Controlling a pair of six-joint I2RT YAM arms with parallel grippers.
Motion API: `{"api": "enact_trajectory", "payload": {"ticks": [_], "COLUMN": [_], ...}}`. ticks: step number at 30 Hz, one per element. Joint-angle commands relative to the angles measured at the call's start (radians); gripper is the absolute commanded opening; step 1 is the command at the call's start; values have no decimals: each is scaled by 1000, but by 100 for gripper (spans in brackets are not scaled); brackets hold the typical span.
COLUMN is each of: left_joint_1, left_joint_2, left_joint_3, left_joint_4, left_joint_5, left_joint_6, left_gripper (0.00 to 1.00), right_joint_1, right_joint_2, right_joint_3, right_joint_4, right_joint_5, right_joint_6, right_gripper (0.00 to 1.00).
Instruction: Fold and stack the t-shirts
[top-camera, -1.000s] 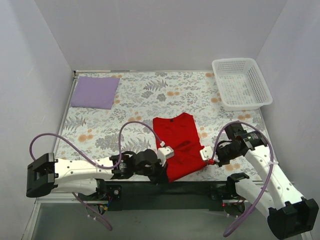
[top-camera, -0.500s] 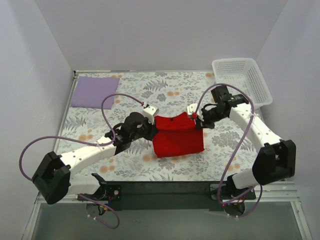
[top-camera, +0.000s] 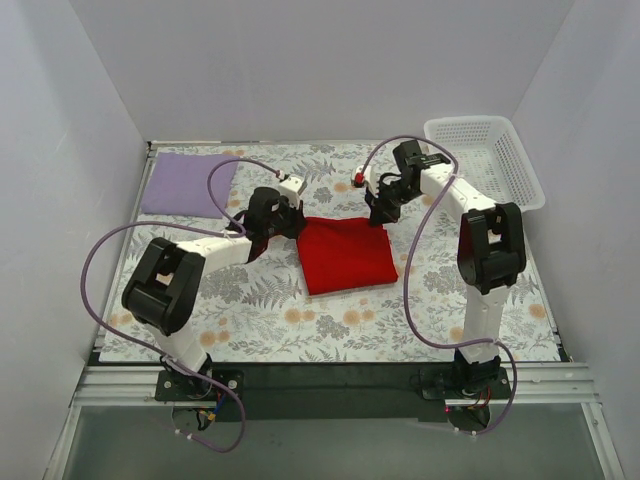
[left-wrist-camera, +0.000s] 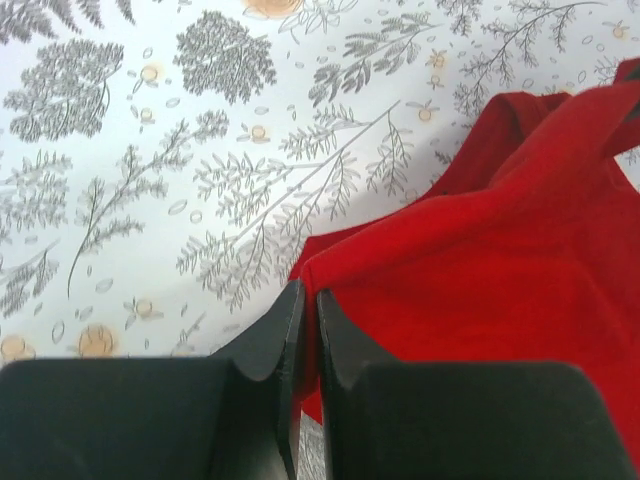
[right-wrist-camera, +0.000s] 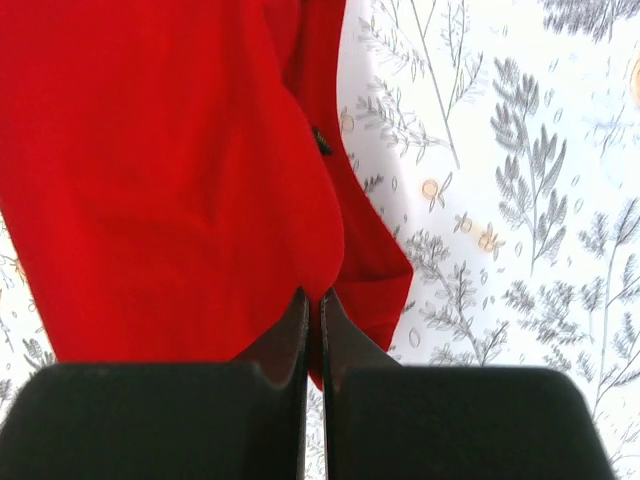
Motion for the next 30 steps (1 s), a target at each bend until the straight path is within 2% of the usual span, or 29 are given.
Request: {"api": "enact_trajectory", "payload": {"ticks": [1, 4, 10, 18, 22, 26, 30], "left_joint_1": [11, 11, 13, 14, 14, 14, 14], "left_joint_2": [31, 76, 139, 94, 97, 154, 209], "left_joint_3": [78, 104, 153, 136, 176, 233, 281], "left_joint_4": [76, 77, 40, 68, 24, -18, -58], "left_joint_5": [110, 176, 216, 227, 256, 282, 255], "left_joint_6": [48, 63, 71, 70, 88, 90, 85], "left_gripper": [0, 0, 0, 0, 0, 0, 0], "right_joint_1": [-6, -22, -35, -35, -37, -37, -38], "right_joint_2": [-39, -97, -162, -315, -399, -398, -320], "right_joint_3": [-7, -95, -208, -261, -312, -364, -358], "right_joint_4": [29, 71, 118, 119, 122, 128, 138], "right_joint_5": [31, 63, 79, 63, 79, 128, 157], "right_joint_6": [74, 90, 114, 160, 198, 228, 246], "right_gripper": [1, 1, 1, 1, 1, 1, 1]}}
